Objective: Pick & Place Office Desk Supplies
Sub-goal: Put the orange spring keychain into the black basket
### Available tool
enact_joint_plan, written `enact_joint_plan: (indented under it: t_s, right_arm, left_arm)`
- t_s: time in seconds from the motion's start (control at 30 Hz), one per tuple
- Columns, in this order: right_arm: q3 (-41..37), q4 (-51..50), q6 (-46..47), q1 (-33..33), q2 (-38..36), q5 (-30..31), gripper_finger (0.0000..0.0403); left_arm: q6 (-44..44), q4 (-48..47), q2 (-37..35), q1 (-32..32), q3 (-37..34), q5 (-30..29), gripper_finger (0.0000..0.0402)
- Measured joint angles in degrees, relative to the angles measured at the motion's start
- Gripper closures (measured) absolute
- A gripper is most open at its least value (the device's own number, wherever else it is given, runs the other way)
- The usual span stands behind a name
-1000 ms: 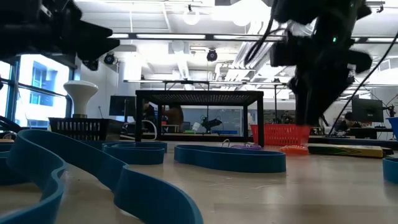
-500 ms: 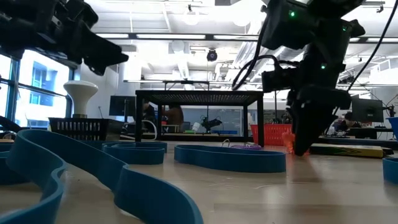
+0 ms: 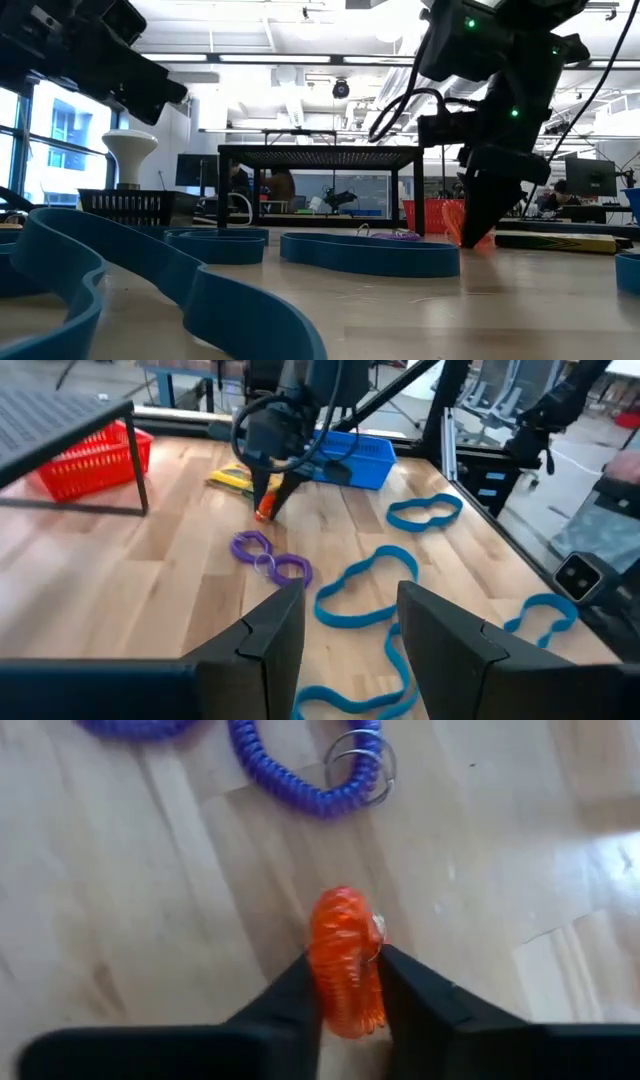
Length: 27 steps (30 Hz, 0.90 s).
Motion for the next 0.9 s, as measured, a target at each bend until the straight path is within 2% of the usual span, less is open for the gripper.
enact_joint_plan:
  t_s: [0.1, 0.27, 0.37, 0.53, 0.7, 0.83, 0.9]
  right_arm:
    - [0.0, 0.0, 0.7, 0.8, 0.0, 1.3, 0.0386]
    - [1.6, 2.5, 3.6, 3.3, 0.4, 2.7, 0.0386]
    - [5.3, 4.7, 1.6, 5.4, 0.6, 4.7, 0.0389]
    - [10.2, 17.0, -10.0, 7.1, 0.4, 8.4, 0.0389]
    - [12.7, 26.6, -22.5, 6.6, 0.3, 8.1, 0.039]
    - [15.2, 27.4, -27.1, 5.1, 0.3, 7.3, 0.039]
    - [15.8, 29.1, -28.5, 4.3, 0.2, 6.1, 0.039]
  left_arm:
    - [1.4, 0.8, 0.0, -0.6, 0.0, -1.5, 0.0246]
    - [1.6, 1.4, 0.8, -2.5, 0.0, -2.4, 0.0246]
    - [1.9, 5.2, 3.5, -4.6, 0.0, -6.7, 0.0246]
    - [10.9, 18.2, 12.4, -9.3, 0.1, -16.2, 0.0246]
    - [18.0, 34.3, 22.5, -11.8, 0.1, -18.0, 0.0246]
    - [11.2, 44.6, 29.6, -10.6, 0.1, -17.7, 0.0246]
    - [7.6, 48.8, 32.7, -9.4, 0.1, -15.5, 0.0246]
